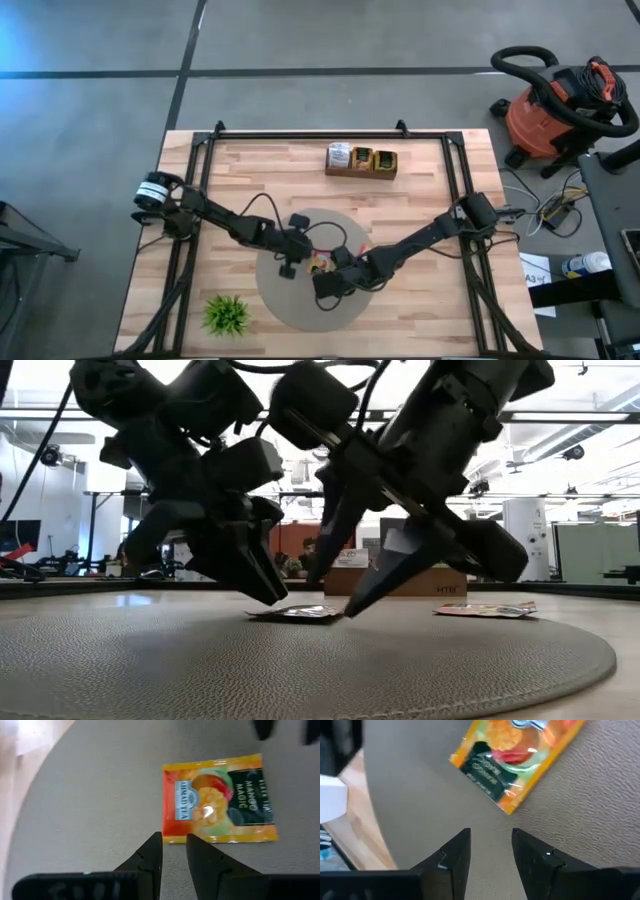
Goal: Pick & Place Tea
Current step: Put the orange tea bag into the middle section of the wooden organizer
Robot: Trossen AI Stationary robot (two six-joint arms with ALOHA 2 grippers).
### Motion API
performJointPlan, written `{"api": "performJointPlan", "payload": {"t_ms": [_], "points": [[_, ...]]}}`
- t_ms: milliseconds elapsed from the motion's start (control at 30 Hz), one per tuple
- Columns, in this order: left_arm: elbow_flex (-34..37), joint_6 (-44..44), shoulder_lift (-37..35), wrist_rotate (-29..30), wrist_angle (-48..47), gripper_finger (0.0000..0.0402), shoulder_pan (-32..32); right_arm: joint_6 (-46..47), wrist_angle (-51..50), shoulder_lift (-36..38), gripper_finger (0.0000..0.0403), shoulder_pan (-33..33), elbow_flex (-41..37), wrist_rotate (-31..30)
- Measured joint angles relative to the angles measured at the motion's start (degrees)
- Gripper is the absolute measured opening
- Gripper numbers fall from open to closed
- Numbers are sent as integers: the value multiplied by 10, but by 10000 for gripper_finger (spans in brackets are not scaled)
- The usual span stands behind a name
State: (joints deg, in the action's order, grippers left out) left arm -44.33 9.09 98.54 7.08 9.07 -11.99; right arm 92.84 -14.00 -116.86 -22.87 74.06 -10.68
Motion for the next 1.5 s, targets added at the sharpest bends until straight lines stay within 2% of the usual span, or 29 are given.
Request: {"api": "performJointPlan", "payload": {"t_ms": [267, 600, 700, 867, 967, 1167, 1400, 1500], "points": [[0, -27, 0, -49, -1, 83, 1, 8, 4, 0, 142, 19, -18, -10], [1, -109, 0, -77, -1, 83, 3, -57, 22, 1, 135, 60, -23, 0], [0, -139, 0, -83, -1, 83, 3, -70, 5, 1, 138, 63, -23, 9], [-18, -185, -8, -130, -4, 83, 3, -76, -34, 11, 141, 62, -23, 9], [-28, -186, -31, -119, -15, 83, 2, -80, -51, 20, 139, 61, -24, 1], [-24, -113, -64, -17, -18, 83, 7, -71, -61, 33, 132, 60, -26, -12], [-13, -110, -17, -20, -24, 83, 40, -44, -47, 33, 136, 60, -34, -10], [-13, -129, 2, -57, -23, 83, 44, -43, -45, 33, 137, 60, -39, -5]]}}
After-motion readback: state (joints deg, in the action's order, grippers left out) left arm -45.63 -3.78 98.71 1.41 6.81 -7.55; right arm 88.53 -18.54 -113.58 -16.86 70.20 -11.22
